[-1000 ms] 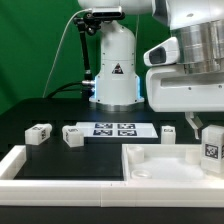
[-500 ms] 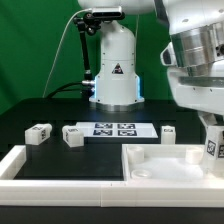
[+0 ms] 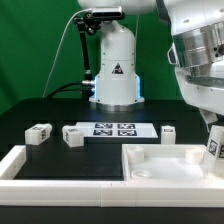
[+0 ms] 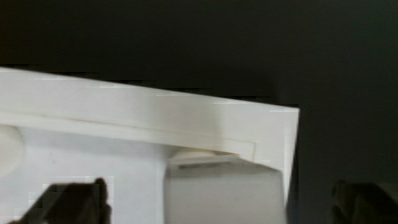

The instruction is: Assemble one leg

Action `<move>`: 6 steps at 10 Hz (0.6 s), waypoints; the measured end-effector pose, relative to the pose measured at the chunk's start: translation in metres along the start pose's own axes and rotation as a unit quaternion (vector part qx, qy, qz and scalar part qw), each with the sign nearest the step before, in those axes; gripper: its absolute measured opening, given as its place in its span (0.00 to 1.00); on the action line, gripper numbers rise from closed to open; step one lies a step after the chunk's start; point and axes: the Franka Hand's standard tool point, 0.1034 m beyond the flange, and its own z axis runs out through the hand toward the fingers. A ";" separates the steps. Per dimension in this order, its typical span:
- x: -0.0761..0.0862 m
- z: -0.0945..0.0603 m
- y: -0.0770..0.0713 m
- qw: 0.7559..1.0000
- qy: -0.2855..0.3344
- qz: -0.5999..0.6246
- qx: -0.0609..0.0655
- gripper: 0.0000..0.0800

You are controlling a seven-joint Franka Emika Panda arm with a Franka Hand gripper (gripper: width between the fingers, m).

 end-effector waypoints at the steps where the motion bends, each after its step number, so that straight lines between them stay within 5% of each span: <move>1: 0.001 -0.001 -0.001 0.996 0.002 -0.086 -0.005 0.80; 4: 0.000 -0.001 0.000 0.958 0.017 -0.284 -0.028 0.81; 6: 0.002 -0.001 -0.002 0.903 0.031 -0.427 -0.037 0.81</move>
Offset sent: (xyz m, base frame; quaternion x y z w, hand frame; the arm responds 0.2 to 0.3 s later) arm 0.0083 -0.0075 -0.0005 -0.0660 0.0457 -0.2884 0.9541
